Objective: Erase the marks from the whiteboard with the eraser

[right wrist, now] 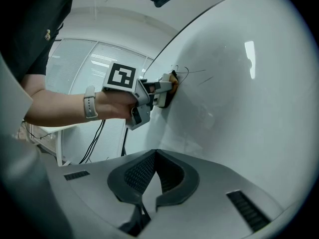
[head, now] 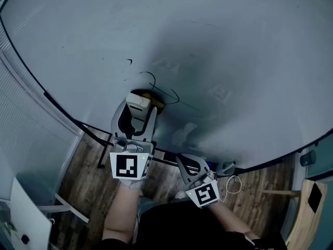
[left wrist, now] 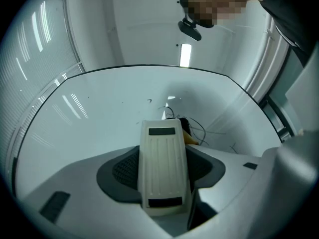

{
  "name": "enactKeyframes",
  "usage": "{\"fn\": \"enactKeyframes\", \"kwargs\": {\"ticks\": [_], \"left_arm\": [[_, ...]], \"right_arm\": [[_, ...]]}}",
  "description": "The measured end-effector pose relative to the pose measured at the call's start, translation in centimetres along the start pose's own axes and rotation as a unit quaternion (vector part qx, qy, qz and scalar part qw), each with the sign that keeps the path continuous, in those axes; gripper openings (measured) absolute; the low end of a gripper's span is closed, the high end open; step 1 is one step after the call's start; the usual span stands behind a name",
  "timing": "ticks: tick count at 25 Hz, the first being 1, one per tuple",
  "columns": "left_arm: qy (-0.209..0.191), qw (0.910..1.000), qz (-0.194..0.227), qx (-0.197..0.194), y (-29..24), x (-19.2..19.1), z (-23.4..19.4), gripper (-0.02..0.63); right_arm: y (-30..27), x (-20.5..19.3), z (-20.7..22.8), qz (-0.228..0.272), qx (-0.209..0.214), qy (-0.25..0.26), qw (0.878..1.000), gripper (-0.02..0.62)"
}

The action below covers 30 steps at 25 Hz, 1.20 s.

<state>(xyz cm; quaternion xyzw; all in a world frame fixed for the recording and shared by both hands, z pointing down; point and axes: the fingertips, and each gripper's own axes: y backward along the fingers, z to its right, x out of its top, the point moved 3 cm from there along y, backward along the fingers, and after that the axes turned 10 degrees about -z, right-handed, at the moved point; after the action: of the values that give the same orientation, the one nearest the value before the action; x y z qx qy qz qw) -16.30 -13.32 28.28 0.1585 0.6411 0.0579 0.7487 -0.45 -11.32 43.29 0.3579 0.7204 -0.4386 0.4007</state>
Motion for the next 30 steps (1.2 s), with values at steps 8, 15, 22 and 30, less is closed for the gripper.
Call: {"fn": "enactKeyframes", "kwargs": {"ticks": [8,15,22,30], "left_arm": [[0.020,0.9988,0.041,0.016,-1.2,3.6,-5.1,0.264],[-0.011,0.9974,0.071,0.011,-2.6,7.9,-6.9,0.262],[-0.046,0.9932,0.107,0.000,-4.0,12.1,-6.4,0.258],[-0.067,0.9923,0.102,-0.019,-4.1,12.0,-5.1,0.256]], "right_arm": [[0.3,0.5,0.0,0.002,-0.024,-0.008,1.000,0.029],[0.2,1.6,-0.4,0.009,-0.048,-0.020,0.999,0.029],[0.5,2.0,-0.7,0.010,-0.081,-0.035,0.996,0.029],[0.6,2.1,-1.2,0.002,-0.137,-0.076,0.988,0.028]]}}
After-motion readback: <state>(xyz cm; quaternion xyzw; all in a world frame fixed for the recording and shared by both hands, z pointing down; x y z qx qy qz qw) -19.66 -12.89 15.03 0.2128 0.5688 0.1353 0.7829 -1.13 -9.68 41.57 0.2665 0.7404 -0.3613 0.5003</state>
